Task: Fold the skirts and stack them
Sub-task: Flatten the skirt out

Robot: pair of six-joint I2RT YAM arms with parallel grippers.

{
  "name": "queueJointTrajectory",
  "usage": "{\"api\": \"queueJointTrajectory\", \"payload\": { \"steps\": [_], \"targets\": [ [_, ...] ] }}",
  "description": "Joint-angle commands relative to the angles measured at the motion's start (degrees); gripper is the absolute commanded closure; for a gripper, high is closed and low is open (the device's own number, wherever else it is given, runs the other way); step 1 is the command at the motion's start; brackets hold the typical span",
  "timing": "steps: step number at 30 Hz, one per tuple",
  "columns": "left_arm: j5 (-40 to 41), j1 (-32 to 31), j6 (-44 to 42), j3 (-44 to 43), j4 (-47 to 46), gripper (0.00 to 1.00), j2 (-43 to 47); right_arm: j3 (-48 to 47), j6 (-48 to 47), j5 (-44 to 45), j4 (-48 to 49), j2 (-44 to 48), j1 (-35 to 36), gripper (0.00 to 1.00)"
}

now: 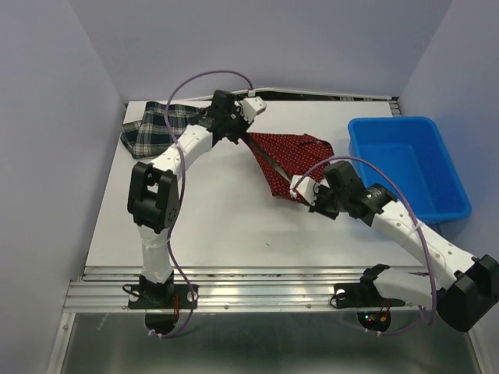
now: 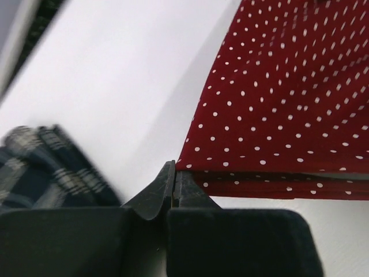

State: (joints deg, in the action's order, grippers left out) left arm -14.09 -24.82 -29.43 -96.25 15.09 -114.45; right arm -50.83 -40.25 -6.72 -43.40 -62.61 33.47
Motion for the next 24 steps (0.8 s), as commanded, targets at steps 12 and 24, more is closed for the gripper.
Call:
{"api": "queueJointTrajectory", "payload": {
  "steps": [12,24],
  "targets": [
    [1.96,4.78,-7.30,13.34,20.32,1.00,27.35,-17.73,-19.51,2.51,-1.43,-11.74,-7.37,0.99],
    [-5.86,4.08,-11.44,33.32,20.86,0.98,28.33,-15.62,-18.55,-10.77,-7.06,-20.27,-4.30,0.75]
  ]
}}
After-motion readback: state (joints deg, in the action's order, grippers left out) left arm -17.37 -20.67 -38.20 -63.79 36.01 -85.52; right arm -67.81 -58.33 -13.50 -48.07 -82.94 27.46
